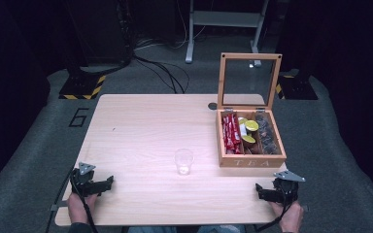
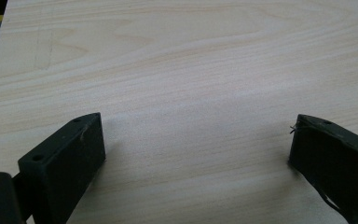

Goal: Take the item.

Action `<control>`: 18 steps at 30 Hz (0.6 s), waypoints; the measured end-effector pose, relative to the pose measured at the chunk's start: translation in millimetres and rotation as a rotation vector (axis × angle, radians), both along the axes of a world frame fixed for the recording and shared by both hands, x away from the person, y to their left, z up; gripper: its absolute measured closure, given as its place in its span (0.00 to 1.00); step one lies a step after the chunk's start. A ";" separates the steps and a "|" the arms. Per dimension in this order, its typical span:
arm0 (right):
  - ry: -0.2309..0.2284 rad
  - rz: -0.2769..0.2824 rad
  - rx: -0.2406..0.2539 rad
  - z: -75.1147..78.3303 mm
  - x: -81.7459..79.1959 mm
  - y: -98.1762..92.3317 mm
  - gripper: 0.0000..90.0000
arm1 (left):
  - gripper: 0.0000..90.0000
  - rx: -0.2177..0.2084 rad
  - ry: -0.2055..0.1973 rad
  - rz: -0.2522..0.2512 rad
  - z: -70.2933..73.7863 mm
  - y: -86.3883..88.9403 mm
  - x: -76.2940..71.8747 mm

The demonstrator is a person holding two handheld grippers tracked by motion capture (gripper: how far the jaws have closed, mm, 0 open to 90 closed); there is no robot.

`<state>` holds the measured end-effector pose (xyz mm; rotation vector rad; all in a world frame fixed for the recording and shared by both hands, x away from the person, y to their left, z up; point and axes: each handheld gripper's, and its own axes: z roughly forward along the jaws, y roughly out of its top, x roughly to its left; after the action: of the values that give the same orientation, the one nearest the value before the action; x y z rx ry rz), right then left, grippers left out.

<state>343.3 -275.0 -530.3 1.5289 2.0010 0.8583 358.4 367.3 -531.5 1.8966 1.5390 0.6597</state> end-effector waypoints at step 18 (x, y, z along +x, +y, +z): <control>0.032 -0.016 0.042 6.9 -2.0 -8.5 0.05 | 0.04 0.000 0.000 0.000 0.1 0.0 0.1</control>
<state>341.3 -283.5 -523.4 1.5889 2.0025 0.8801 358.5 367.3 -531.4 1.8970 1.5385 0.6595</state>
